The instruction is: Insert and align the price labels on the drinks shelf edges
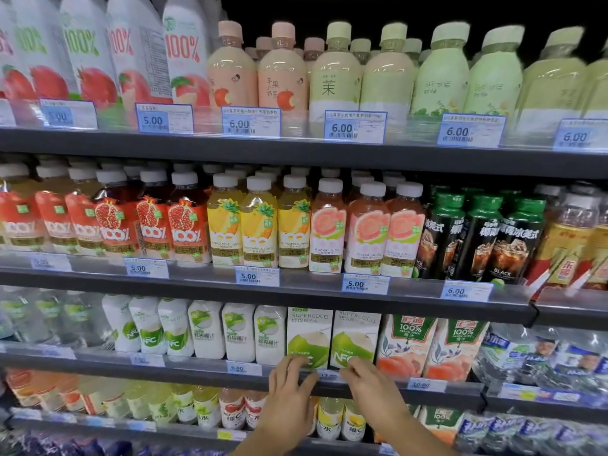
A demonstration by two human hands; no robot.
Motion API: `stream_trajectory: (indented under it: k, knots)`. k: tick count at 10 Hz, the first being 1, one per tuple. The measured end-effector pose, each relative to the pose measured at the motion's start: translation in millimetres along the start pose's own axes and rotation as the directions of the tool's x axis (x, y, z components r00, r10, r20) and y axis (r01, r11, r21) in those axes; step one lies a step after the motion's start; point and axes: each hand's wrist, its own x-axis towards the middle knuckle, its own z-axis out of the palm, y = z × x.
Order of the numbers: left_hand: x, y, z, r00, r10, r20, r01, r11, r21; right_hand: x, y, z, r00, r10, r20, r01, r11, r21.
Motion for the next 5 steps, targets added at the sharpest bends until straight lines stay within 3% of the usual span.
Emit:
stream_trajectory:
  k: [2, 3, 4, 5]
  knots:
    - [-1, -10, -3, 0.983, 0.134, 0.129, -0.142, 0.988, 0.059, -9, -16, -10, 0.999, 0.029, -0.043, -0.033, 0.997, -0.077]
    - [-8, -11, -20, 0.982, 0.165, 0.093, -0.170, 0.984, 0.045, -18, -25, -18, 0.991, 0.098, -0.088, -0.101, 0.994, -0.032]
    - [-17, -12, -42, 0.993, 0.080, 0.091, -0.071, 0.993, -0.099, -32, -38, -34, 0.985, 0.147, -0.095, -0.142, 0.988, 0.057]
    - [-27, -5, -74, 0.994, 0.002, 0.109, 0.042, 0.917, -0.397, -44, -47, -51, 0.978, 0.172, -0.116, -0.154, 0.977, 0.150]
